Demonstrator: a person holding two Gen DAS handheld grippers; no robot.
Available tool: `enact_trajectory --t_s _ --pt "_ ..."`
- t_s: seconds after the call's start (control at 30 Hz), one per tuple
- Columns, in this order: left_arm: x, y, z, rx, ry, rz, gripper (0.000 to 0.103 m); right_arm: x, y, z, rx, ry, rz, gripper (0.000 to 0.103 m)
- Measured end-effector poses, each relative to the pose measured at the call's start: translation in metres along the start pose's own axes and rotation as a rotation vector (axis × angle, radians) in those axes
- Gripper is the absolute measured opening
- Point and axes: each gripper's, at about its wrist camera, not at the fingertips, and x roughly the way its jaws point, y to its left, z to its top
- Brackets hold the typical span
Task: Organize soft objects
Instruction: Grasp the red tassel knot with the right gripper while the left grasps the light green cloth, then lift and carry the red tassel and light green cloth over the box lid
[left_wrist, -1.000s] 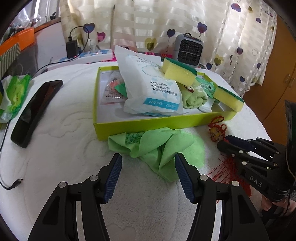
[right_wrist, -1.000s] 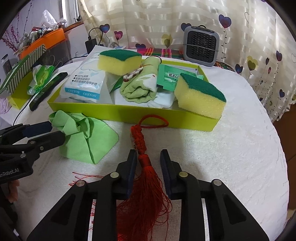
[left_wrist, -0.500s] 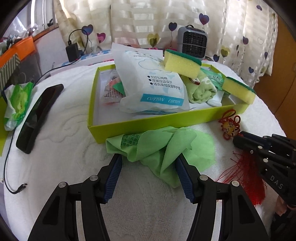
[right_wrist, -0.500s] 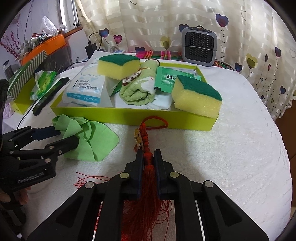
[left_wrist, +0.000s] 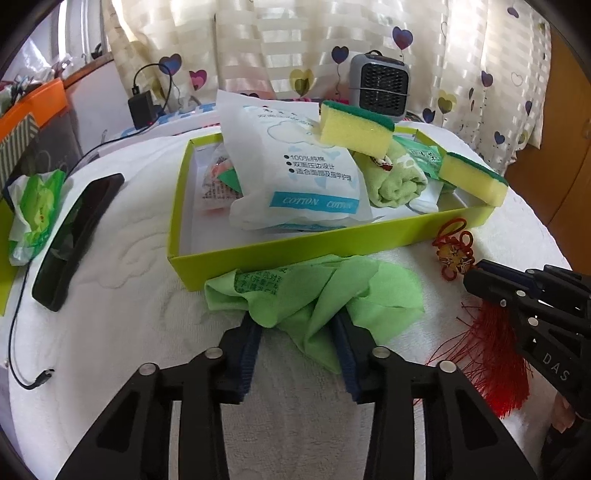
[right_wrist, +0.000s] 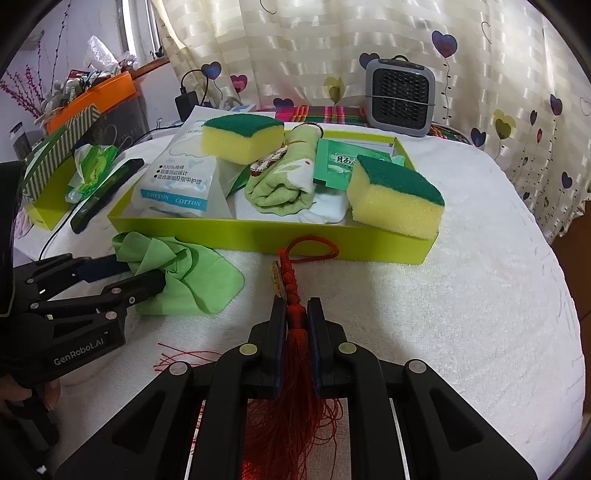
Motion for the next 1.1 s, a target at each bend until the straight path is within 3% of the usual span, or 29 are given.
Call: enact_trajectory --t_s 0.1,0.2,0.63,1.1 --pt "-0.001 -0.002 -0.001 0.006 -0.004 0.005 0.029 0.000 0.000 0.000 0.001 -0.001 0.000 0.012" --pt "-0.001 0.000 0.000 -0.012 -0.002 -0.023 0.017 -0.001 0.000 0.000 0.002 -0.002 0.002 0.012" --pt "-0.006 0.000 -0.001 -0.021 -0.016 -0.033 0.007 -0.003 0.001 0.000 0.004 -0.006 0.010 0.012" --pt "-0.033 0.002 0.000 -0.038 -0.068 -0.055 0.006 -0.021 0.002 0.002 0.010 -0.051 0.034 0.012"
